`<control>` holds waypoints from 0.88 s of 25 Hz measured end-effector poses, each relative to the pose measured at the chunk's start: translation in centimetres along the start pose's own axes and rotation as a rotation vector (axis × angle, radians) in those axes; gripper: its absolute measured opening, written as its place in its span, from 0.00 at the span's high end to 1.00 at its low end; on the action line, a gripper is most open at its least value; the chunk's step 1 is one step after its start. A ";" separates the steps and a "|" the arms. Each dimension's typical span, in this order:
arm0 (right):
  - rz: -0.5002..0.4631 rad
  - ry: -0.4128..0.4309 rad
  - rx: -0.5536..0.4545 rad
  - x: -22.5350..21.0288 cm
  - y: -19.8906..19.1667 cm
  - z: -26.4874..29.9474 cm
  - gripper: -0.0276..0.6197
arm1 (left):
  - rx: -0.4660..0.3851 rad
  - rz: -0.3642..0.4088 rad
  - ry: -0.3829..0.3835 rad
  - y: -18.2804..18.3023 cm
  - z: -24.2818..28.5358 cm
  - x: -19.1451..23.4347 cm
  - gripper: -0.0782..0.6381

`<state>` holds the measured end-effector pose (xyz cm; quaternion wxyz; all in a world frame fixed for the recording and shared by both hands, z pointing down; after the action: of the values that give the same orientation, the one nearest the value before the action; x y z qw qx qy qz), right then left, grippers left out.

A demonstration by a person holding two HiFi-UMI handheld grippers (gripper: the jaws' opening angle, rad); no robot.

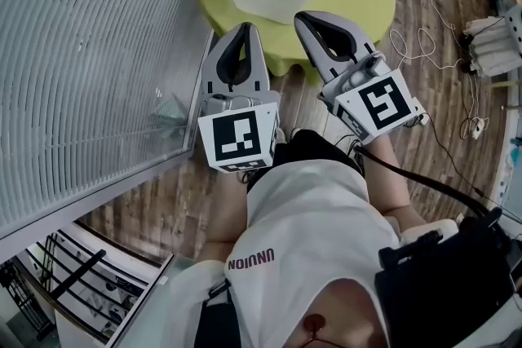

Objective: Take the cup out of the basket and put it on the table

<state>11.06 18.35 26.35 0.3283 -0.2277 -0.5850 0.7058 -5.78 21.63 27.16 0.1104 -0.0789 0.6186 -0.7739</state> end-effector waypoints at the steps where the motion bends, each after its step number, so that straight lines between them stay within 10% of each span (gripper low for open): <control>1: 0.001 -0.003 -0.001 0.1 -0.1 0.2 0.93 | 0.002 0.000 -0.001 -0.2 0.0 0.2 0.87; 22: 0.010 0.017 -0.019 -7.2 -0.4 5.7 0.93 | -0.004 -0.035 0.040 0.9 8.0 1.5 0.87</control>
<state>12.03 9.30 27.48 0.3275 -0.2399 -0.5876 0.6999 -5.09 13.53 28.08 0.0841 -0.0743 0.6208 -0.7759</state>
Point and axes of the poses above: the fingertips, and each gripper's own axes: z forward along the fingers, x to its left, y out of its top, the point moved 10 cm from there along -z, backward along the fingers, and after that the axes turned 11 degrees about x, right-handed, at the moved point
